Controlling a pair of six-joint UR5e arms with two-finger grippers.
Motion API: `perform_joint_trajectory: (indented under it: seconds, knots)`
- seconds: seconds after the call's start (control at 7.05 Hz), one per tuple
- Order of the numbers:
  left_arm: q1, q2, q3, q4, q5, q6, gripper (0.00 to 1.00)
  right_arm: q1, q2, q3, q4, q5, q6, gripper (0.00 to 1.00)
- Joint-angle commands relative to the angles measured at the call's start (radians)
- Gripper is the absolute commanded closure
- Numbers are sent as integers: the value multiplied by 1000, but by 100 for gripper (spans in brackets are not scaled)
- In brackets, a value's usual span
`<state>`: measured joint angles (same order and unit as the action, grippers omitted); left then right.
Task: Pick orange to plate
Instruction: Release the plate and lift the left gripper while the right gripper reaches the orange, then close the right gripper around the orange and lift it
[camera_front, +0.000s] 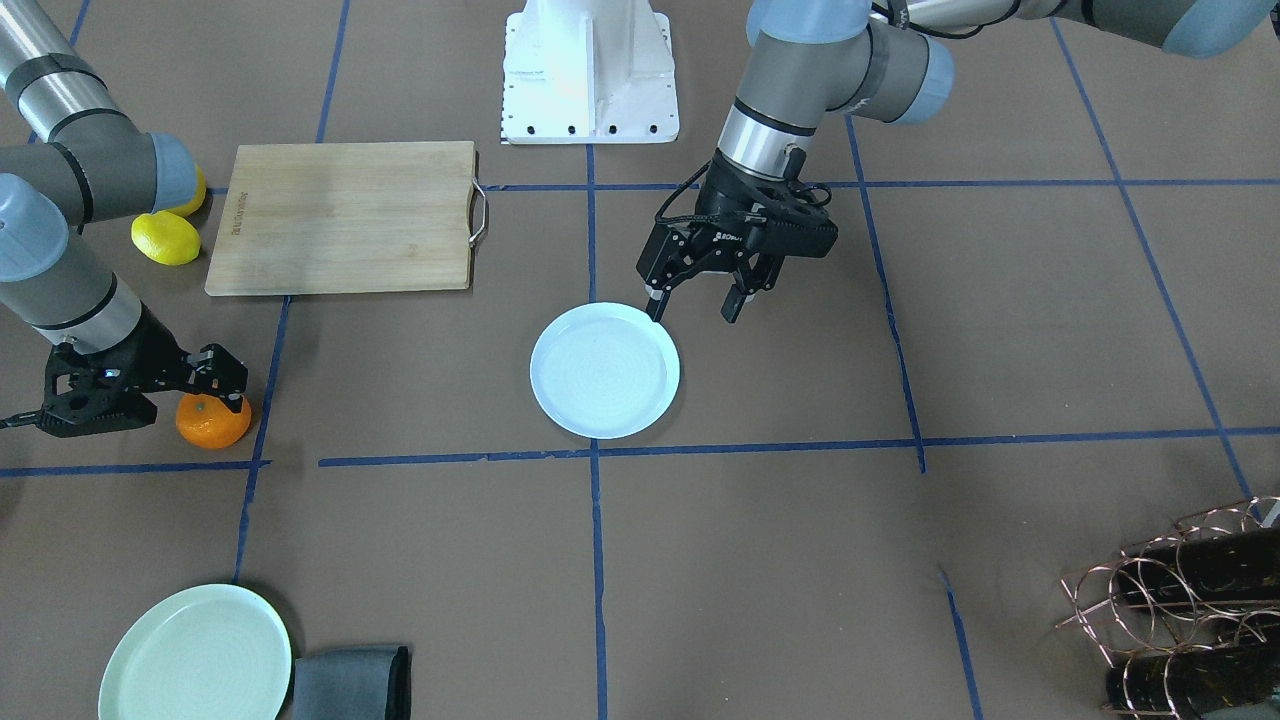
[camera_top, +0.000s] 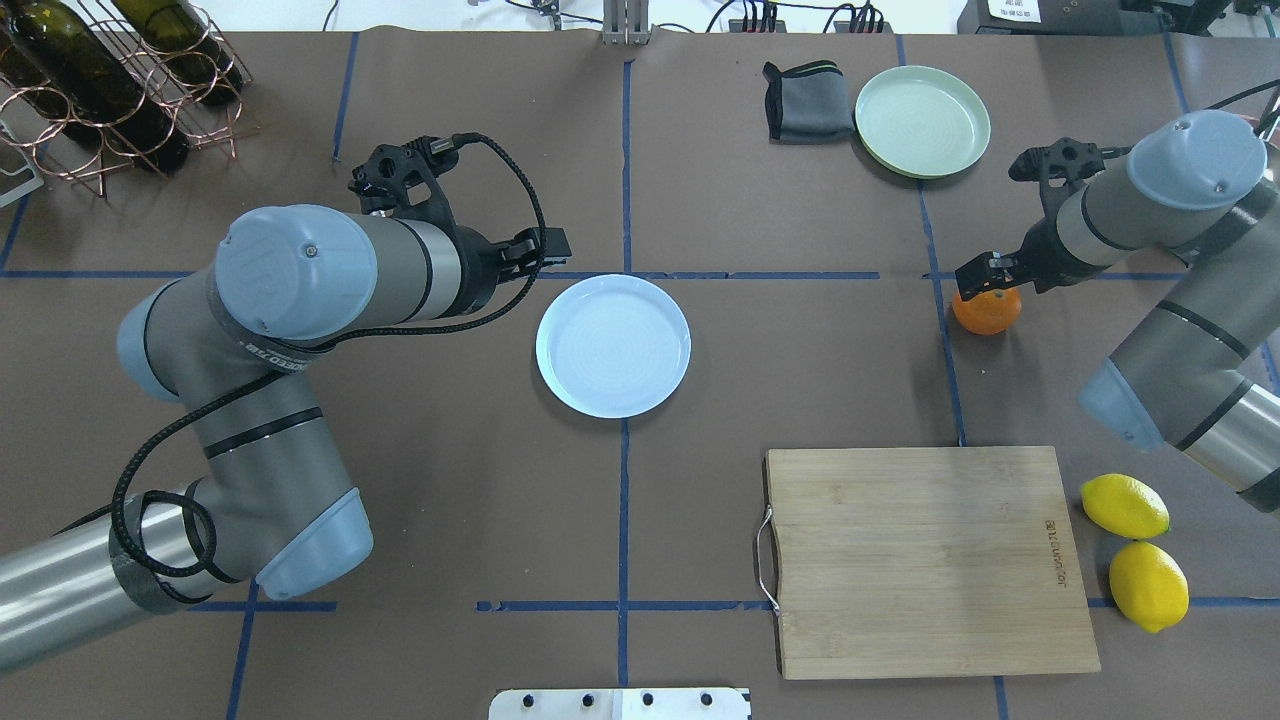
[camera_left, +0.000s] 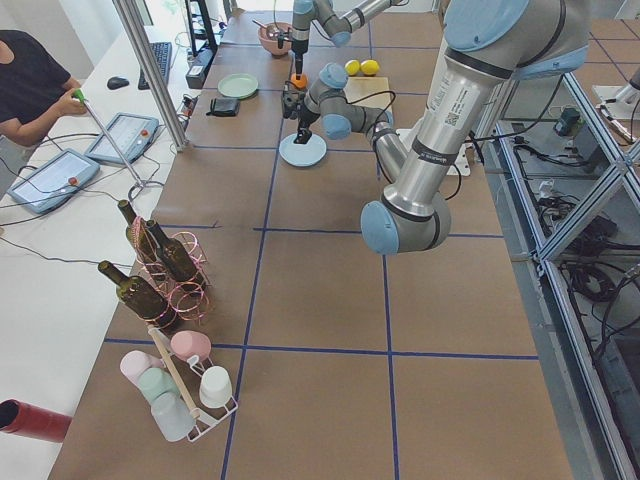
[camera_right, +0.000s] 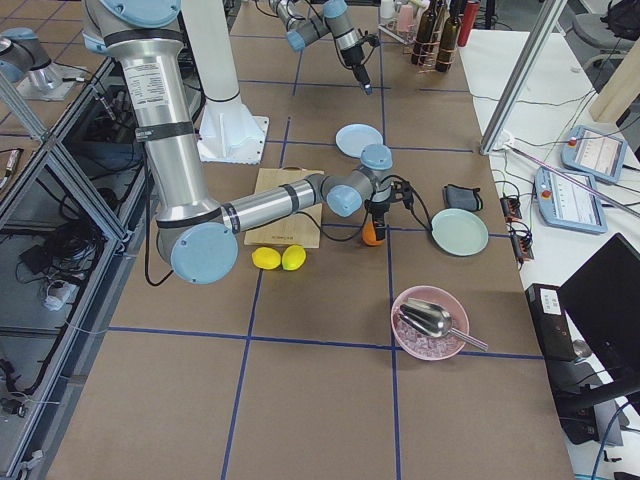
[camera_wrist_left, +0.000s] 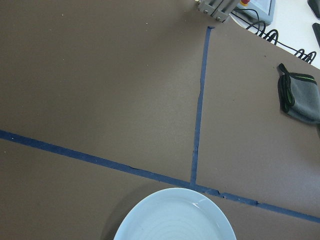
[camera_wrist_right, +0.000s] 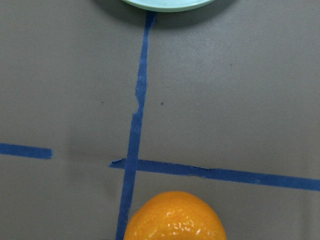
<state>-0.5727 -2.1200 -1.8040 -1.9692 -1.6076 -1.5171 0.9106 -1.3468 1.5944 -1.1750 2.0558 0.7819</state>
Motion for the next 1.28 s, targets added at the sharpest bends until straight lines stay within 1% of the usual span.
perform_joint_trajectory:
  seconds: [0.0,0.43,0.85,0.99,1.13]
  knots:
    - [-1,2,0,1,0,0,0,-15,4,-5,0,-2,0,0]
    - [-1,9,0,1,0,0,0,-30,11,-14,0,-3,-1,0]
    - [1,9,0,0,0,0,0,-30,67,-80,0,-9,-3,0]
    - [1,9,0,0,0,0,0,-29,67,-82,0,-19,-6,0]
    - [-1,11,-3,1,0,0,0,-29,67,-82,-2,-19,0,6]
